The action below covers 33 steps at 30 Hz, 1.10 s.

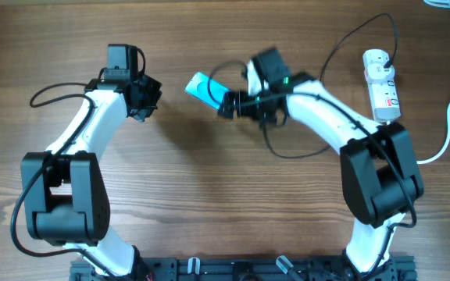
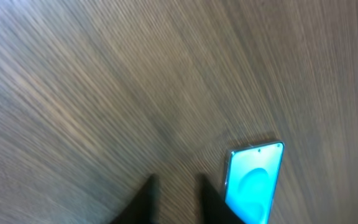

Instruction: Plug charger to phone and switch on socket

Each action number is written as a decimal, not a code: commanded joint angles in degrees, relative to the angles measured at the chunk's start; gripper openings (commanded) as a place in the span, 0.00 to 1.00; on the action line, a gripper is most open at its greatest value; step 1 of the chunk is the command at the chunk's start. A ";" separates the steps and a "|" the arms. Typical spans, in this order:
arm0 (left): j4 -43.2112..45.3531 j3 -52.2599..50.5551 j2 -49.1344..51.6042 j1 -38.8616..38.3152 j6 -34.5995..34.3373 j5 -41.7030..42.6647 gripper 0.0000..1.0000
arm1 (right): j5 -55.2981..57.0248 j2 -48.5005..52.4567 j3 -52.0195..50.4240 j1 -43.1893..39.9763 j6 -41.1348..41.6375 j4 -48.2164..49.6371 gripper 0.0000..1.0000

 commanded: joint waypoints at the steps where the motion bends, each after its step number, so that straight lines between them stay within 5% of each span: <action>1: 0.17 -0.15 0.02 0.04 5.53 -2.62 0.56 | 7.63 0.35 9.16 -0.31 -11.56 2.82 1.00; 3: 0.22 -0.17 0.02 0.00 9.05 -2.38 0.80 | 5.66 0.66 8.72 -0.33 -16.96 8.48 0.86; 5: 0.59 -0.15 0.02 0.00 11.39 -1.70 0.91 | 4.63 2.80 8.55 -0.07 -22.16 10.12 0.82; 9: 3.56 -0.17 0.02 -0.39 15.96 4.02 0.89 | 4.61 12.26 8.55 1.55 -26.56 14.14 0.98; 13: 5.25 -0.15 0.48 -1.79 15.96 4.02 0.92 | 1.25 16.33 8.55 1.64 -26.32 15.54 0.98; 25: 13.53 -0.15 8.04 -4.59 15.72 7.61 0.85 | -14.34 16.44 8.55 3.37 -20.31 -5.38 0.95; 29: 15.50 -0.17 8.61 -5.66 16.26 10.25 0.81 | -13.51 16.41 8.55 4.15 -14.14 -8.76 0.92; 33: 18.29 -0.04 8.61 -8.79 25.07 10.32 0.86 | -2.27 15.19 8.61 3.48 -12.87 -11.41 0.89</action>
